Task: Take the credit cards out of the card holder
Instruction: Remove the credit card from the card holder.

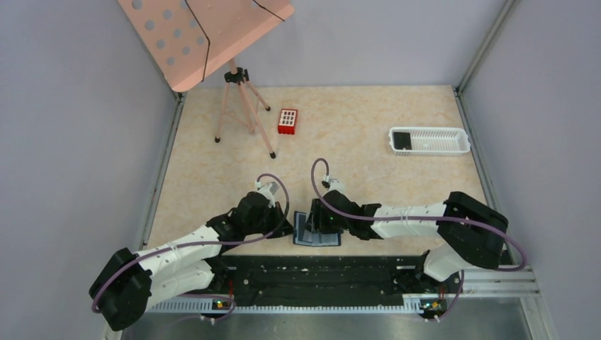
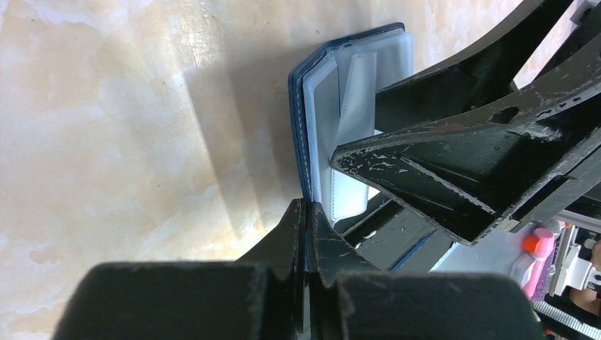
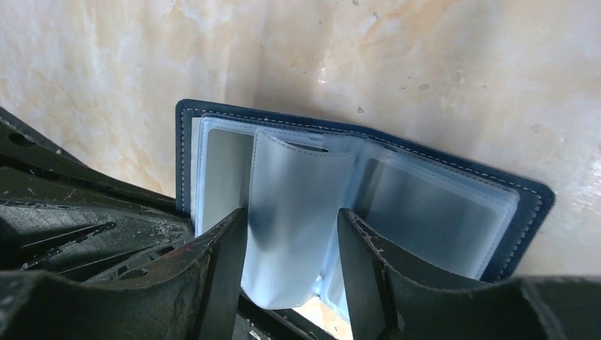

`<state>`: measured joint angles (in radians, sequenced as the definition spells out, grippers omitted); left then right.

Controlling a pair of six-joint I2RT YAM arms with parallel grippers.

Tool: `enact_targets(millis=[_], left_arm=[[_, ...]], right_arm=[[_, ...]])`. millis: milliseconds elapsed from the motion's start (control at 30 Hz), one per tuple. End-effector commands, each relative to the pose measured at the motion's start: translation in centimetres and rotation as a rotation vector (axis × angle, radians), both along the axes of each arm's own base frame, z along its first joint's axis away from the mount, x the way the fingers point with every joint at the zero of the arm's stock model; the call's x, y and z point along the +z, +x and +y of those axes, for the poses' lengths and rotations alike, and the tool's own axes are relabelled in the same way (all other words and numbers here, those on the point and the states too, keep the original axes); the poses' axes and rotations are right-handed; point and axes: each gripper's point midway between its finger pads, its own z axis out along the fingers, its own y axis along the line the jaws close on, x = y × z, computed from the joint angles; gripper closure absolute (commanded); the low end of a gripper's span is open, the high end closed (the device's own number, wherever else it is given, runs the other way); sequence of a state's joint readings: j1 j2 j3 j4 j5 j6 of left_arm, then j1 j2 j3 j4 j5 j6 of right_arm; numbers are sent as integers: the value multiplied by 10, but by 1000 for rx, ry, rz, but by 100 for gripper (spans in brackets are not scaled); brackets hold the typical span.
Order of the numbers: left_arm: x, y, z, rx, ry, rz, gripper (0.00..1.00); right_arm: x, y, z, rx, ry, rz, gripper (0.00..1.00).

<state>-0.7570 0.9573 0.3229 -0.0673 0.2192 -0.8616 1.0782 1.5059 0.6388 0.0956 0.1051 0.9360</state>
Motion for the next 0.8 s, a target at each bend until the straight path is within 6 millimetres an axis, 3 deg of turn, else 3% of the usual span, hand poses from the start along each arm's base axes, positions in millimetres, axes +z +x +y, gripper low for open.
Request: enact_targets(millis=[0,167,300,400,600,667,767], left_arm=[[10,4,-3,1,-39,-37,100],[9,3,-2,5,-38,-35,100],[10,3,-2,10,-42,-32,100],[9,3,-2,16,-40,-27,100],[8,4,-2,25,-39,-20,94],[7,4,-2,29,-41,-16,92],[8,3,-4,23,-51,-13,86]], right_arm=[[19,6,-13,-41,-64,-56,48],[21,12,-56,-125,-219,-101,46],[37,14,-69,-153,-227,-133,49],[55,13,-59,-129,-152,-149,53],[88,-3,-9,38,161,-173,54],[90,-7,2,78,228,-176,54],[78,-7,8,97,218,-155,57]])
